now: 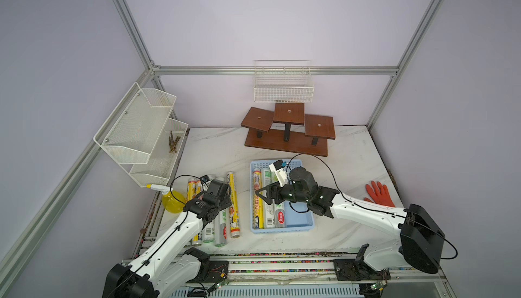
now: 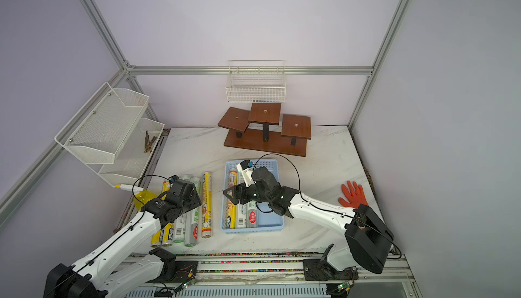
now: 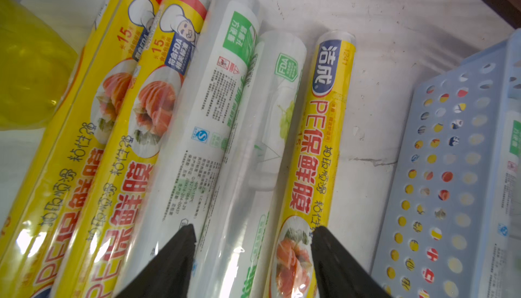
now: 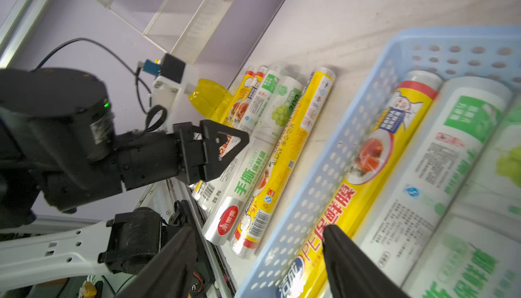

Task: Put the plastic wrap into the basket
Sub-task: Pick up the plastic wrap from the center of the board.

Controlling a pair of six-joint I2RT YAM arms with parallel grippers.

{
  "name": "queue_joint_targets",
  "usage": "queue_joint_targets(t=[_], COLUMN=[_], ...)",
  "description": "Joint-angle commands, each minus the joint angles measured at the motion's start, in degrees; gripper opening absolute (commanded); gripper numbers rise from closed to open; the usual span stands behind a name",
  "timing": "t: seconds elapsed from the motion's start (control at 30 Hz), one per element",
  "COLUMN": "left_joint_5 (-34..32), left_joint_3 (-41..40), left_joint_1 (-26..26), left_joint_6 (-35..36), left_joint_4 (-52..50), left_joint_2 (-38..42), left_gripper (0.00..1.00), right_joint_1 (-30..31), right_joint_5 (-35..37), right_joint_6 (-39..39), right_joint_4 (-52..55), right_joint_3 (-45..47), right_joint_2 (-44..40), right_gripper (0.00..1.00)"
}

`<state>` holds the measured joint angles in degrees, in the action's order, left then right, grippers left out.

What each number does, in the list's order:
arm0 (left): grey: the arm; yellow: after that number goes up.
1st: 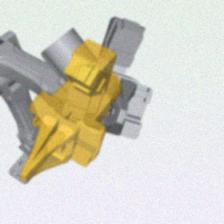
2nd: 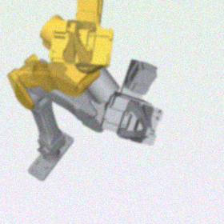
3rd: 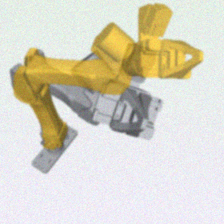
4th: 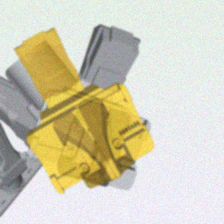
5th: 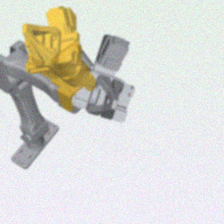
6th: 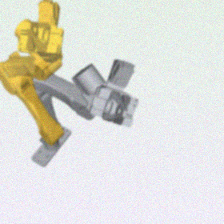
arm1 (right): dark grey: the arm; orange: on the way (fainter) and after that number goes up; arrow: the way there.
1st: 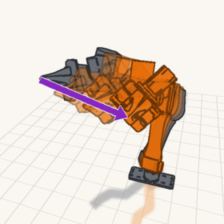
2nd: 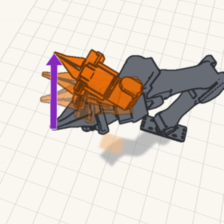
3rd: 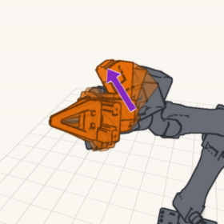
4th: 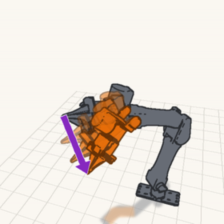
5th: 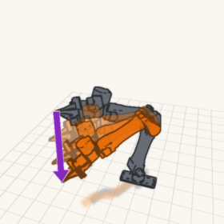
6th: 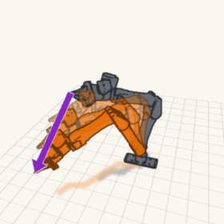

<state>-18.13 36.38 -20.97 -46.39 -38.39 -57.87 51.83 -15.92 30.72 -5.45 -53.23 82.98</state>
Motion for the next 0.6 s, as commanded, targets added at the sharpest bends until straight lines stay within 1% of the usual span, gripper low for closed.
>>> queue_joint_targets(t=[0.0, 0.1, 0.27, 0.4, 0.57], left_joint_5=[3.6, 1.4, 1.7, 3.5, 6.5], left_joint_3=[0.3, 1.3, 2.8, 4.8, 5.6], left_joint_1=[1.2, 1.5, 1.8, 1.9, 1.9], left_joint_6=[2.2, 2.7, 4.8, 6.6, 9.1], left_joint_4=[1.3, 0.4, 1.3, 1.9, 3.6], left_joint_2=[-2.7, -6.4, -12.7, -16.8, -19.4], left_gripper=[0.66, 0.66, 0.66, 0.66, 0.66], right_joint_1=[2.7, 4.5, 6.1, 6.3, 6.4], right_joint_5=[3.7, 5.1, 8.5, 9.0, 9.7], right_joint_6=[-4.1, -4.3, -3.5, -2.4, -0.3], right_joint_4=[1.6, 0.4, -2.7, -5.0, -6.4], right_joint_3=[-2.2, -2.4, -1.0, 0.1, 1.1], right_joint_2=[2.3, 3.7, 4.4, 4.9, 7.2], right_gripper=[0.77, 0.84, 0.98, 0.99, 0.99])
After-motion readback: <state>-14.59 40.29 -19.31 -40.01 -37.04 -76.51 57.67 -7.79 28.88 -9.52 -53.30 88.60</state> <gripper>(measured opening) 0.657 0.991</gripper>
